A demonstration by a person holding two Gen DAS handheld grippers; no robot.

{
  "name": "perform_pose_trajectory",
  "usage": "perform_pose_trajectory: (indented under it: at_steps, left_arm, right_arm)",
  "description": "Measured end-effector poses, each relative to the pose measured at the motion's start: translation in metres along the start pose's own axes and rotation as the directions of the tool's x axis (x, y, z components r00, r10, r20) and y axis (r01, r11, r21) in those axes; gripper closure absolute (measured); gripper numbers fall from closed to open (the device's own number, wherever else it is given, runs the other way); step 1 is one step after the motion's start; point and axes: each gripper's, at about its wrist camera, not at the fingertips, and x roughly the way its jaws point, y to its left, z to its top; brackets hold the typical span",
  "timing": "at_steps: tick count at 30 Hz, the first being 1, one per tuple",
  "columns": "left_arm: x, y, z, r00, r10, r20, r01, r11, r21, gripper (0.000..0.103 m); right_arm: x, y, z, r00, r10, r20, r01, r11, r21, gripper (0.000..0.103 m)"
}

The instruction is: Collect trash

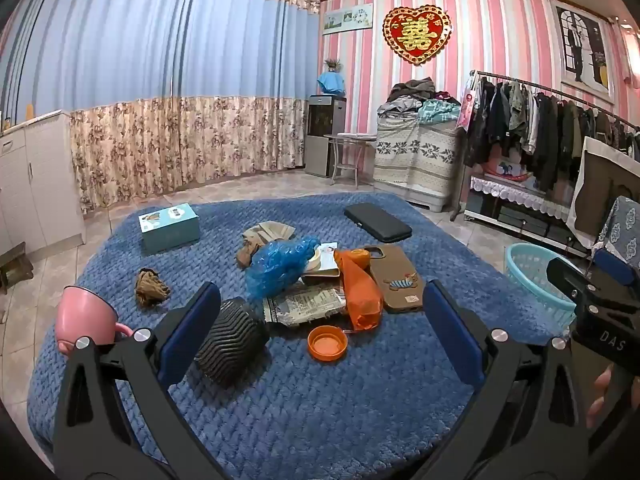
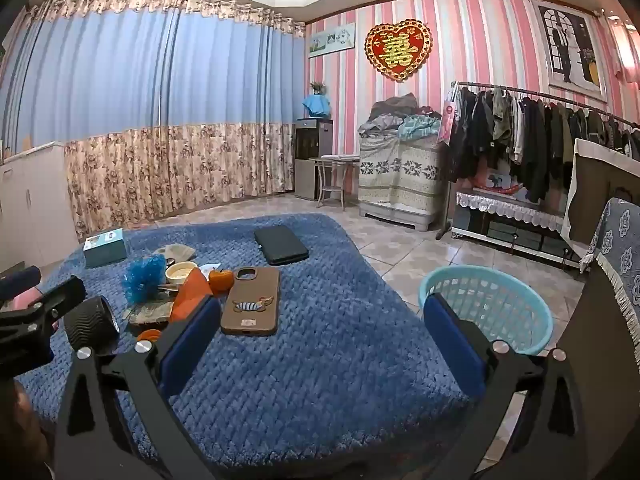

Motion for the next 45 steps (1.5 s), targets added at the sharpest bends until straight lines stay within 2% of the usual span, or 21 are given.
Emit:
perform_pose_trajectory:
  at_steps: [45]
  left_arm:
    - [-0.0002,-0.0001,0.0,1.0,0.002,0.001,-0.002,1.0,0.004,0.005]
  right_arm:
    - [0.0071,0.0055,-0.004,1.0,0.005,-0.006,-0.005,1.0,0.004,0.004]
